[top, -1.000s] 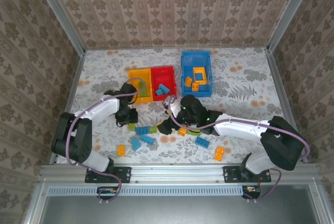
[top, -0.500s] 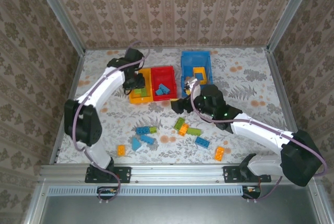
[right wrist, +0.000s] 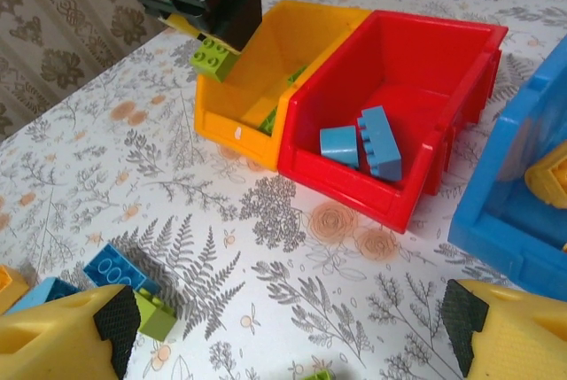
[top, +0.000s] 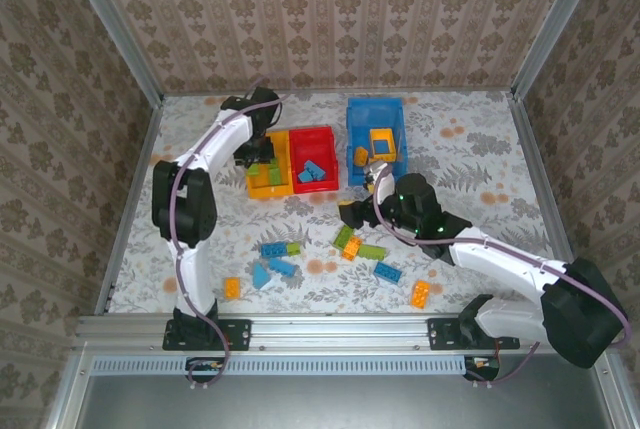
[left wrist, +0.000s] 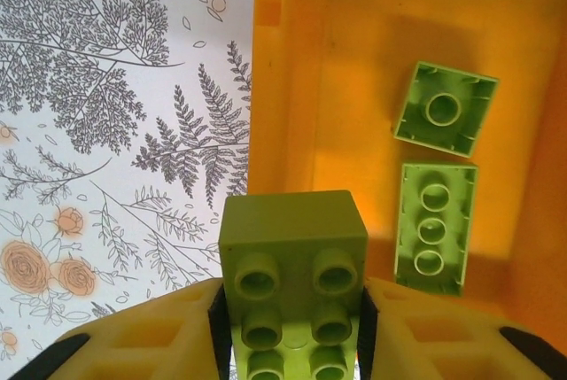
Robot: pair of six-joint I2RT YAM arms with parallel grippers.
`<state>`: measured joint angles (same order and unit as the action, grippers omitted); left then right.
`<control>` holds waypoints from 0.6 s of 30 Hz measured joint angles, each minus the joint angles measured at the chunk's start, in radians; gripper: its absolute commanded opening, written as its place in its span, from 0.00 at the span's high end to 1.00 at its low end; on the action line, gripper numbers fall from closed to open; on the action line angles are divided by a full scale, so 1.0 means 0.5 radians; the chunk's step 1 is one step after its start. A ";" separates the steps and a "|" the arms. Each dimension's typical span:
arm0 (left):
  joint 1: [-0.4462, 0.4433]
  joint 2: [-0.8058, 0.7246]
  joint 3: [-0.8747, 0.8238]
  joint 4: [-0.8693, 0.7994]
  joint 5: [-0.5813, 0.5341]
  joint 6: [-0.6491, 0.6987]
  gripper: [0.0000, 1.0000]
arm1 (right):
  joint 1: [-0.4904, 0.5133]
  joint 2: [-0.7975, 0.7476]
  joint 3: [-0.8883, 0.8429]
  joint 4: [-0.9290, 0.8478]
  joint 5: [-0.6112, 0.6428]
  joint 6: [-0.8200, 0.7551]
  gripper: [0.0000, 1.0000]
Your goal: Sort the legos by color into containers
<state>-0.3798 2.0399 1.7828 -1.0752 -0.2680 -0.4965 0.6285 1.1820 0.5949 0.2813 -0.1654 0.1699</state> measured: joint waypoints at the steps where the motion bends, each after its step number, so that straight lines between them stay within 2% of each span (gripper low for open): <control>1: 0.000 0.030 0.023 -0.011 -0.004 -0.002 0.50 | 0.000 -0.009 -0.012 0.001 -0.006 -0.010 0.07; 9: -0.027 0.115 0.130 -0.084 -0.050 -0.009 0.39 | 0.001 -0.109 -0.093 0.000 -0.108 -0.119 0.05; 14: -0.051 0.101 0.147 -0.133 -0.066 -0.031 0.37 | 0.018 -0.164 -0.139 -0.008 -0.195 -0.204 0.04; 18: -0.063 -0.040 0.045 -0.114 -0.065 -0.073 0.37 | 0.136 -0.172 -0.137 -0.053 -0.232 -0.298 0.04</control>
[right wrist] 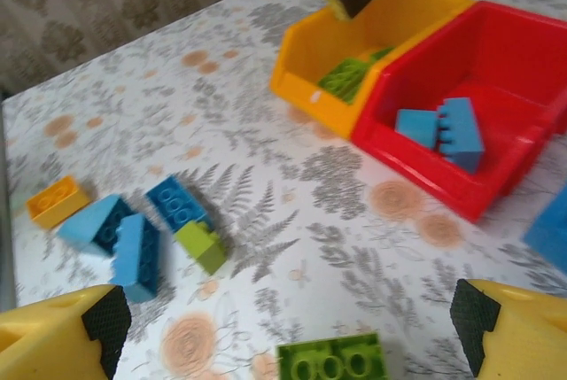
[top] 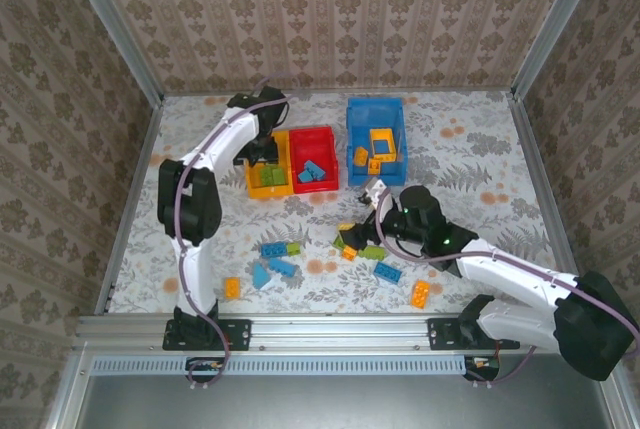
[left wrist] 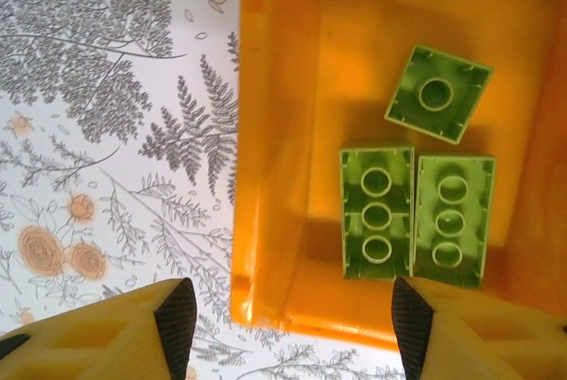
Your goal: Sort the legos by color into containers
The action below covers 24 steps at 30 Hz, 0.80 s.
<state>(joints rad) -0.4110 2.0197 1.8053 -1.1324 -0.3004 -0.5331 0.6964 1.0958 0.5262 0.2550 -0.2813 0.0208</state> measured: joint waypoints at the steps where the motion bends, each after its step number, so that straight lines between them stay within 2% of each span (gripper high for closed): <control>1: 0.000 -0.072 -0.060 0.023 0.003 -0.017 0.37 | 0.052 0.000 0.002 -0.014 0.000 -0.031 0.04; 9: 0.013 -0.856 -0.587 0.179 0.069 -0.181 0.36 | 0.468 0.212 0.178 -0.103 -0.005 -0.214 0.03; 16: 0.068 -1.808 -1.261 0.073 0.136 -0.420 0.37 | 0.808 0.771 0.491 0.032 0.033 -0.311 0.01; 24: 0.068 -2.451 -1.482 -0.122 0.216 -0.620 0.40 | 1.044 1.411 0.935 0.168 0.130 -0.366 0.00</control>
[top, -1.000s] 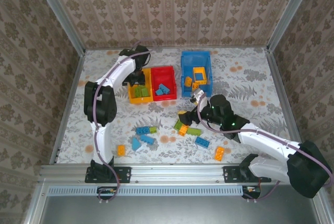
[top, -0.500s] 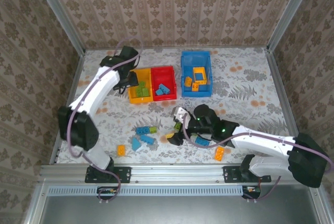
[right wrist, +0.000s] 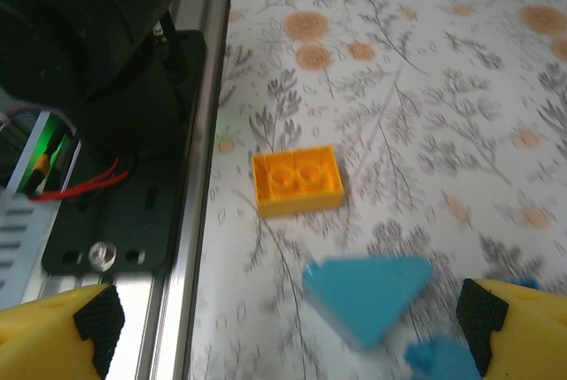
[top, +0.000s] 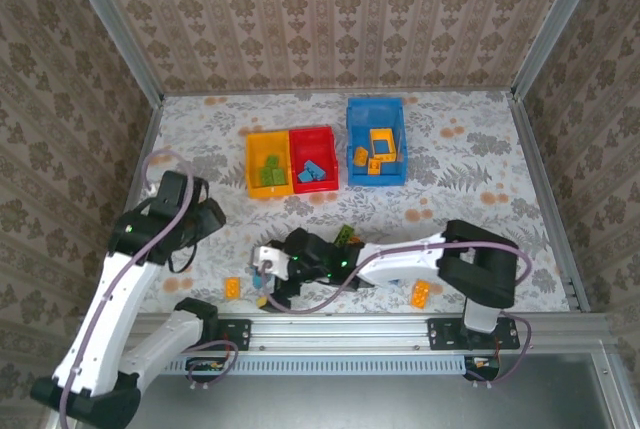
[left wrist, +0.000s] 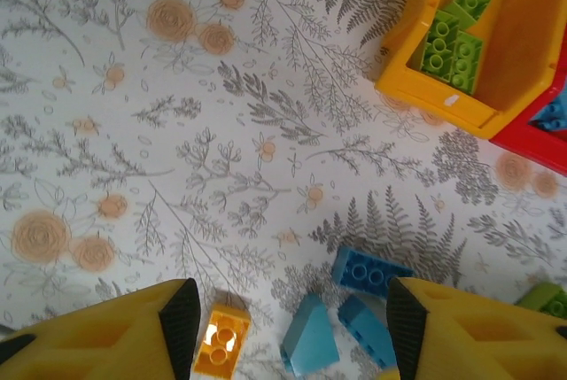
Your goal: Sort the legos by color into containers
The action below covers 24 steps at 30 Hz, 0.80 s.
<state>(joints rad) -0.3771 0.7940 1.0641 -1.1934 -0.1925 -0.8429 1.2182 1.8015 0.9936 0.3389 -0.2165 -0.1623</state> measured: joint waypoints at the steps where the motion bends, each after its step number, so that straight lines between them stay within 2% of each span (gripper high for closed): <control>1: 0.000 -0.063 -0.012 -0.021 0.013 -0.017 0.40 | 0.018 0.069 0.060 0.013 0.019 0.002 0.00; 7: 0.000 -0.379 -0.024 -0.173 0.036 -0.044 0.40 | 0.063 0.367 0.390 -0.023 0.124 0.002 0.00; 13: 0.000 -0.558 -0.024 -0.268 0.076 -0.044 0.40 | 0.076 0.581 0.639 -0.146 0.204 0.008 0.00; 20: 0.000 -0.615 -0.024 -0.328 0.117 -0.032 0.40 | 0.100 0.747 0.768 -0.319 0.256 0.005 0.04; 24: 0.000 -0.616 -0.016 -0.339 0.132 -0.002 0.40 | 0.124 0.829 0.913 -0.391 0.268 -0.021 0.11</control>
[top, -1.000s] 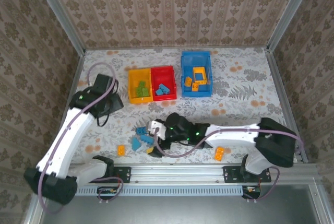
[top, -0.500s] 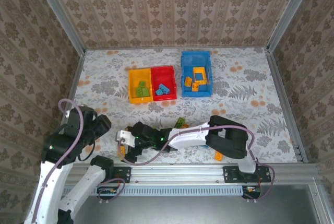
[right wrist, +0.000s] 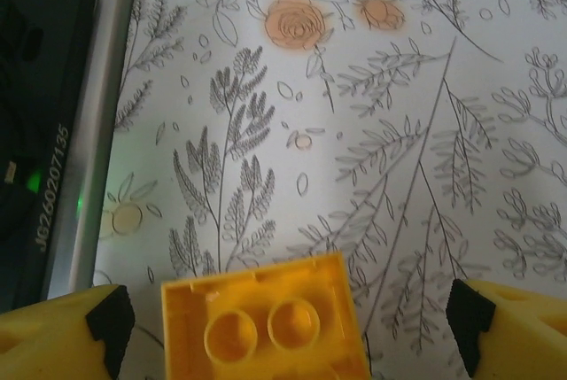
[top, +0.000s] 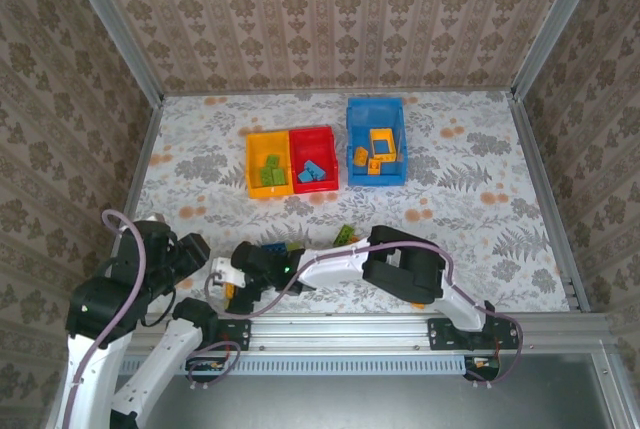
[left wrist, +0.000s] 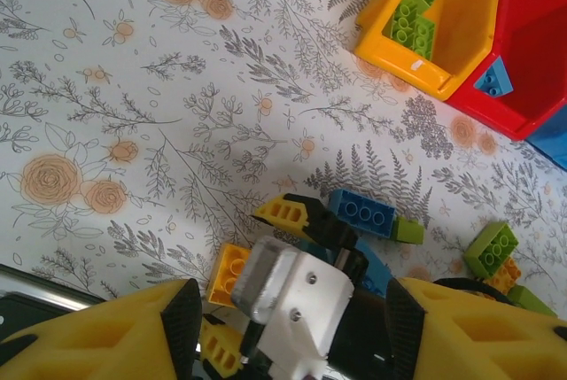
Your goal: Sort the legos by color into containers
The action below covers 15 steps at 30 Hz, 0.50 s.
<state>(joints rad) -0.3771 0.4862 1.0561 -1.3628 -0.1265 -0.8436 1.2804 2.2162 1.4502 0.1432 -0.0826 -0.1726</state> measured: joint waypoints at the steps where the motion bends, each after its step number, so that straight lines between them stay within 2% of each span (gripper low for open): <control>1: 0.000 0.000 0.003 0.000 0.002 0.008 0.40 | 0.008 0.021 0.037 -0.018 0.002 -0.006 0.15; 4: 0.000 0.000 0.024 -0.002 0.010 0.028 0.40 | 0.027 0.076 0.111 -0.062 0.011 -0.008 0.26; 10: 0.000 0.001 0.045 -0.007 0.030 0.066 0.40 | 0.041 0.107 0.146 -0.136 0.046 -0.015 0.33; 15: 0.000 0.003 0.053 -0.006 0.045 0.086 0.40 | 0.050 0.107 0.146 -0.145 0.061 -0.019 0.53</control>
<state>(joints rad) -0.3771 0.4877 1.0824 -1.3659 -0.1040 -0.8005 1.3052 2.2696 1.5234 0.0708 -0.0521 -0.1822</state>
